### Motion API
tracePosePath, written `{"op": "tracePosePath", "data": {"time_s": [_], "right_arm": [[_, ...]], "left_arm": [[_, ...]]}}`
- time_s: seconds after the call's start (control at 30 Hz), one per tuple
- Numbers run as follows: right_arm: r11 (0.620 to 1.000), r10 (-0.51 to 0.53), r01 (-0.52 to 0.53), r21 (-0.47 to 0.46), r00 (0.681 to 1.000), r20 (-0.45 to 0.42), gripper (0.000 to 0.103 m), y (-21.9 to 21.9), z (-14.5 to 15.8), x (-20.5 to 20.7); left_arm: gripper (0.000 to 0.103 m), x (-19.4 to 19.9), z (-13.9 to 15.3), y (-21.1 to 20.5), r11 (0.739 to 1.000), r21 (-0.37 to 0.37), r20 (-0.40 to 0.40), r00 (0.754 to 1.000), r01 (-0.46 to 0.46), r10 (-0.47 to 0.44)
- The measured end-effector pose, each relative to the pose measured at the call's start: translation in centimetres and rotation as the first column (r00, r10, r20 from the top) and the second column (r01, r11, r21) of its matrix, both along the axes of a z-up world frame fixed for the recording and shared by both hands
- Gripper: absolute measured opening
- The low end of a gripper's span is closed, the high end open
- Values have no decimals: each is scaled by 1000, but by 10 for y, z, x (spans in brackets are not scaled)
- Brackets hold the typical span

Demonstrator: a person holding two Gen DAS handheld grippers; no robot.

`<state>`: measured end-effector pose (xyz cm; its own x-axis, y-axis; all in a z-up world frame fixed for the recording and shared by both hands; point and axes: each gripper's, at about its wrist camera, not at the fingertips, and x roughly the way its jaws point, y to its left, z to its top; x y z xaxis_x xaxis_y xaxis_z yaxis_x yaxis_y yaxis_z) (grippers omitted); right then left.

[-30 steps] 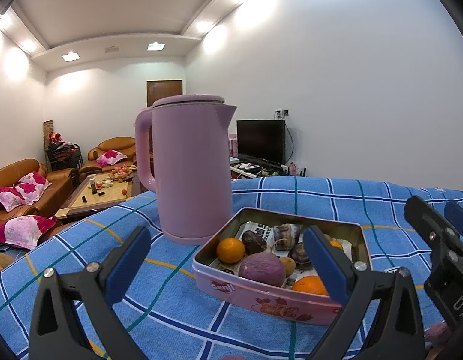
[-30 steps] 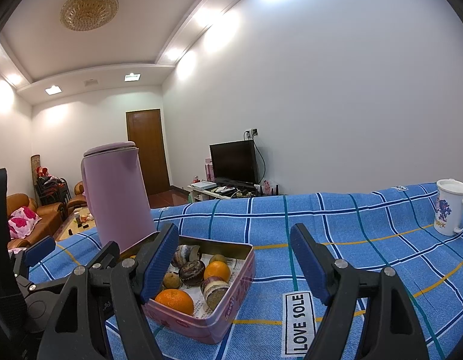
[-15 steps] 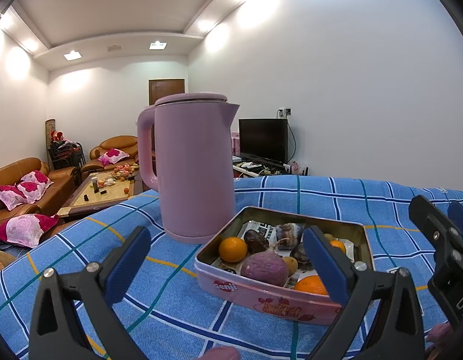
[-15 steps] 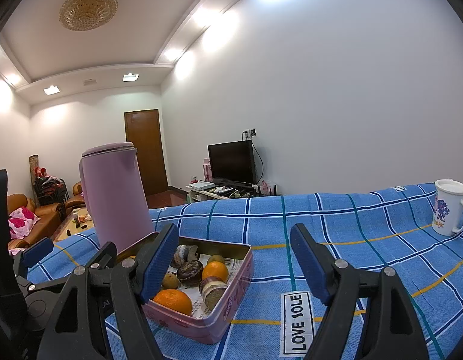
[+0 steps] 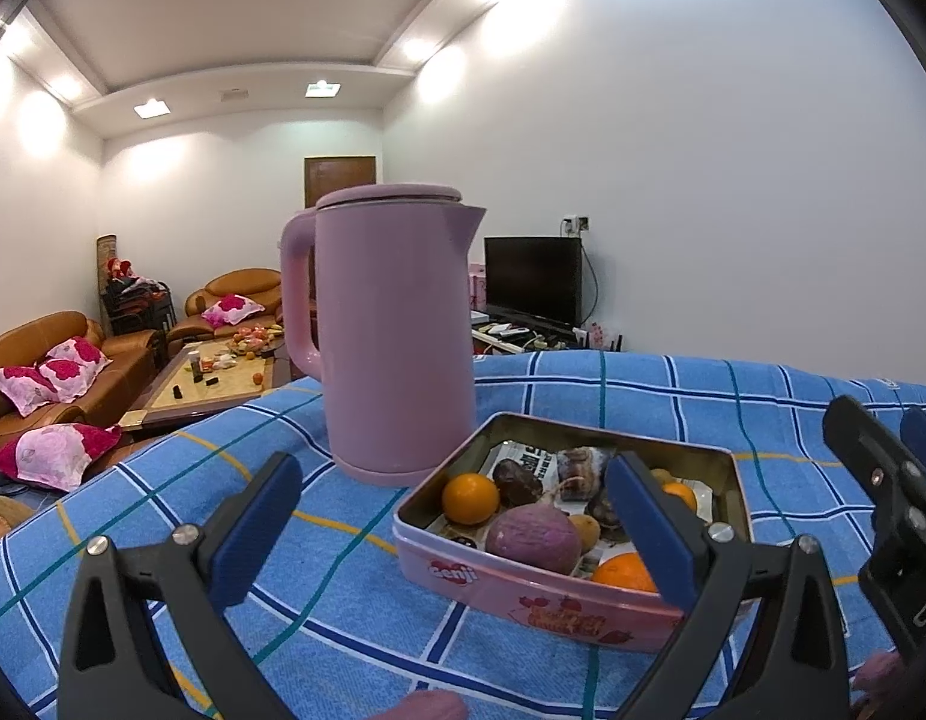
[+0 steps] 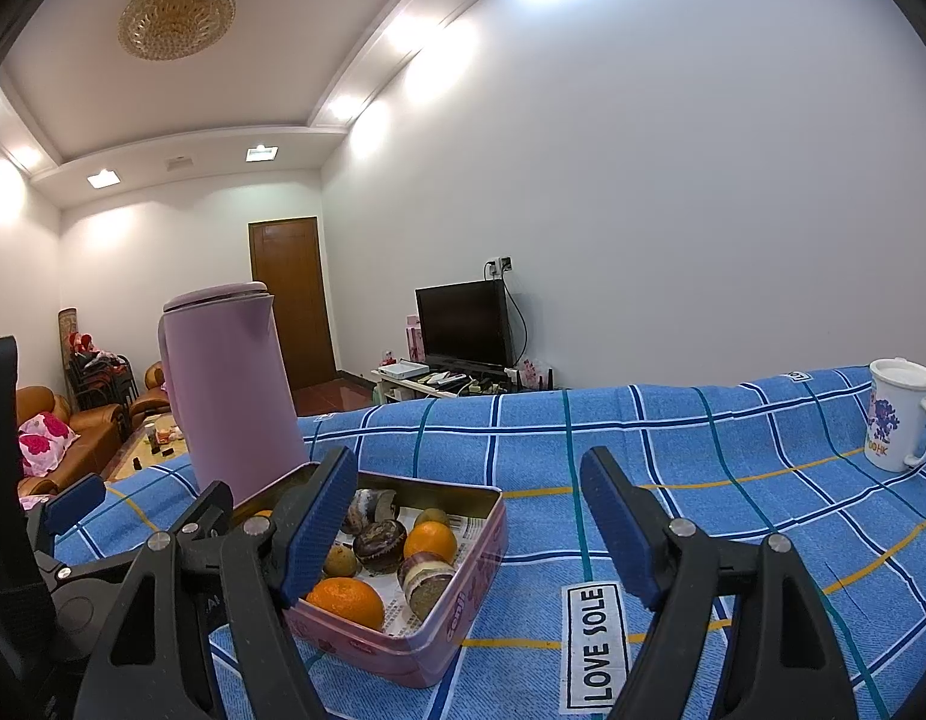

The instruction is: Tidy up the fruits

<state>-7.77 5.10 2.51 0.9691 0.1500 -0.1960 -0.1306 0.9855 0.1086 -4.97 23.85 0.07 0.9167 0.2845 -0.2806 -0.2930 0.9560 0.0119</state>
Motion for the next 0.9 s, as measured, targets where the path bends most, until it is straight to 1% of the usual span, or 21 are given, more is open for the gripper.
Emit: {"op": "tracePosePath", "data": {"time_s": [0.13, 0.33, 0.57, 0.67, 0.9], "right_arm": [[1000, 0, 0, 1, 1000, 0, 78, 0, 0, 0], [1000, 0, 0, -1, 1000, -2, 78, 0, 0, 0], [1000, 1, -1, -2, 1000, -3, 78, 0, 1, 1], [1000, 1, -1, -3, 1000, -4, 78, 0, 1, 1], [1000, 0, 0, -6, 1000, -8, 78, 1, 0, 2]], "left_arm": [[103, -2, 0, 1, 1000, 2, 6, 1000, -22, 22], [103, -3, 0, -1, 1000, 10, 8, 1000, -15, 15], [103, -2, 0, -1, 1000, 6, 9, 1000, -7, 7], [103, -4, 0, 0, 1000, -6, 15, 1000, 13, -13], [103, -4, 1, -1, 1000, -4, 12, 1000, 18, -18]]}}
